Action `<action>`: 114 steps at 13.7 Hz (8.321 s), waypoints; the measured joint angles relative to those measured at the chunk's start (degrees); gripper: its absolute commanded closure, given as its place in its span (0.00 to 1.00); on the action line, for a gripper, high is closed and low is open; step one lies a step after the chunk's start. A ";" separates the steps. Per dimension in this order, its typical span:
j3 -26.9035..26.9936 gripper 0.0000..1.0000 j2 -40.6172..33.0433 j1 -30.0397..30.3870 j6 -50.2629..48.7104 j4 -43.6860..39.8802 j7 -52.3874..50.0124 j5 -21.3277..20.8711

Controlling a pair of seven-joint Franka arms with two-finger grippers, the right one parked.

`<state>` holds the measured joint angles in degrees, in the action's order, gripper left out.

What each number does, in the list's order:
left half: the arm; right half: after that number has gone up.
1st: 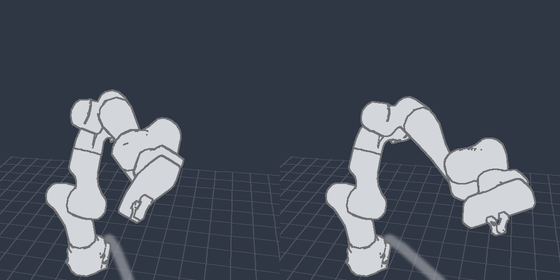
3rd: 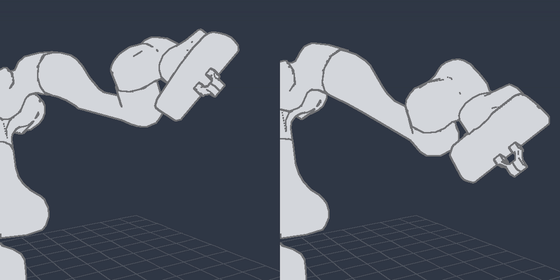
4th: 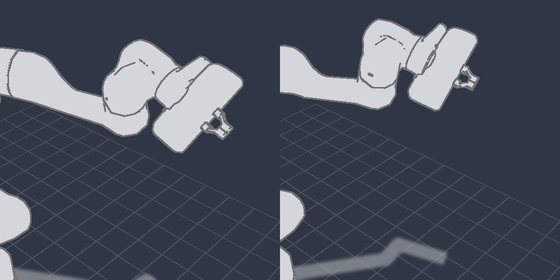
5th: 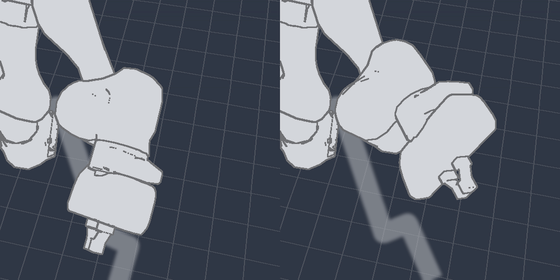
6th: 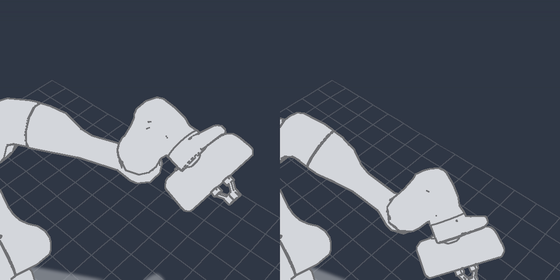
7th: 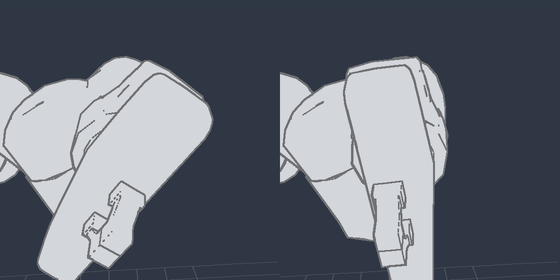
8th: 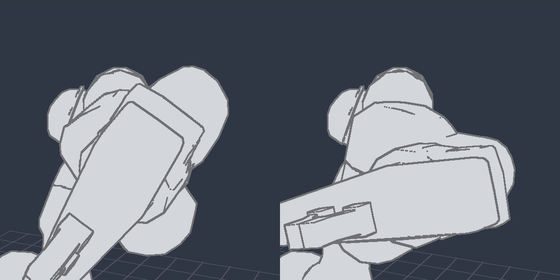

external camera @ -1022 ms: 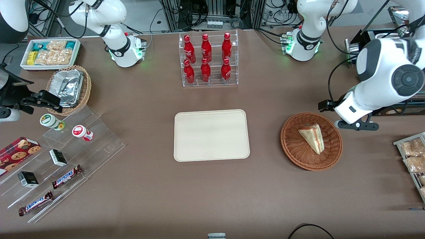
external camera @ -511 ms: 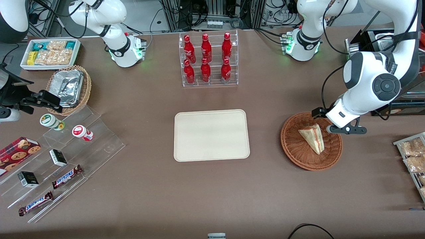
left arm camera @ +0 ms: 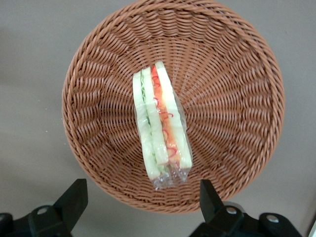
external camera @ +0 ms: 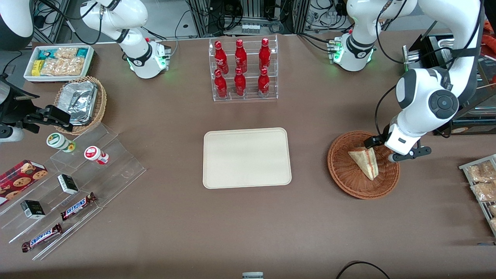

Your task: Place sandwich from basket to tray

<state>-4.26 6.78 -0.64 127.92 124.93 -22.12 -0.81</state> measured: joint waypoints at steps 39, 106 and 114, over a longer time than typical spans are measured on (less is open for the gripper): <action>-8.45 1.00 13.19 -14.27 -17.33 -21.46 -14.94 0.00; -7.43 0.00 0.65 1.45 -42.56 -31.07 19.79 -0.26; -3.32 0.00 -6.11 1.76 -49.26 -31.07 20.38 -0.26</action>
